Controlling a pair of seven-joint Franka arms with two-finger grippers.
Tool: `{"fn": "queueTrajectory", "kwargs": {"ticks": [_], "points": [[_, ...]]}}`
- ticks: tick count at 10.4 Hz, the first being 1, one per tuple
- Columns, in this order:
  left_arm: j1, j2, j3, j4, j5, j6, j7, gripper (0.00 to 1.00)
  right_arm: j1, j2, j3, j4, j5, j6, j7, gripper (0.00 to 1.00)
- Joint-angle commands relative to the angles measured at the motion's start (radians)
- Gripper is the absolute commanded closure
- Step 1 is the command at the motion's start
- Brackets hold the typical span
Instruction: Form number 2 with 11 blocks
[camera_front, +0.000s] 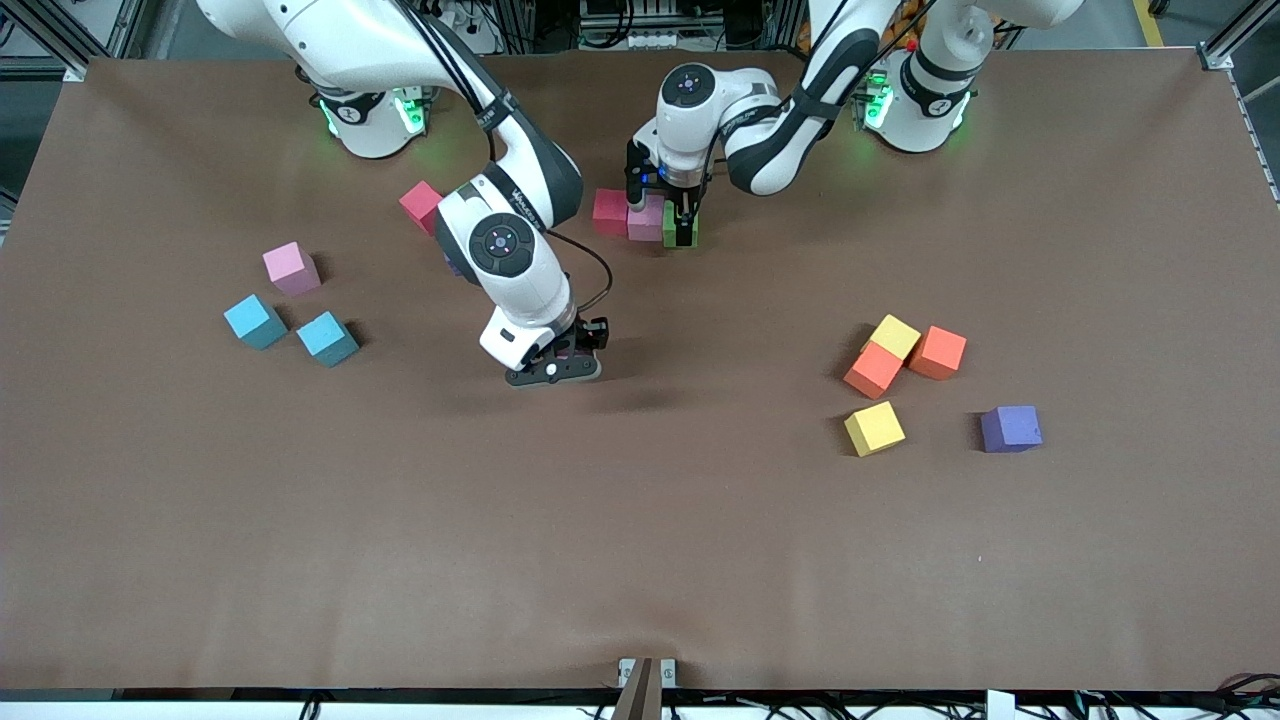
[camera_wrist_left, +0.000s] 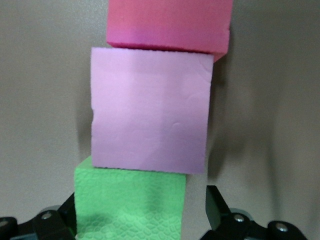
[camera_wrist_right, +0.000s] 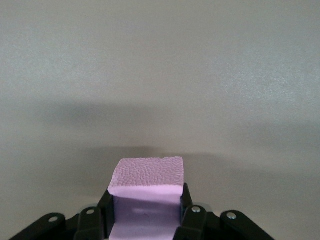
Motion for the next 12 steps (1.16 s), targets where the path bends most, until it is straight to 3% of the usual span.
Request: {"fn": "queueTrajectory", "kwargs": {"ticks": [1,4,12], "points": [[-0.008,0.002,0.001,0.01,0.01,0.004,-0.021,0.0,0.006,0.015,-0.002,0.027,0.009,-0.013,0.027,0.74],[-0.008,-0.009,0.001,0.008,0.01,0.002,-0.018,0.0,0.014,0.027,-0.002,0.039,0.007,-0.015,0.035,0.67],[-0.005,-0.067,-0.005,-0.001,0.01,-0.025,-0.009,0.0,0.014,0.027,-0.002,0.039,0.007,-0.016,0.035,0.66]]}}
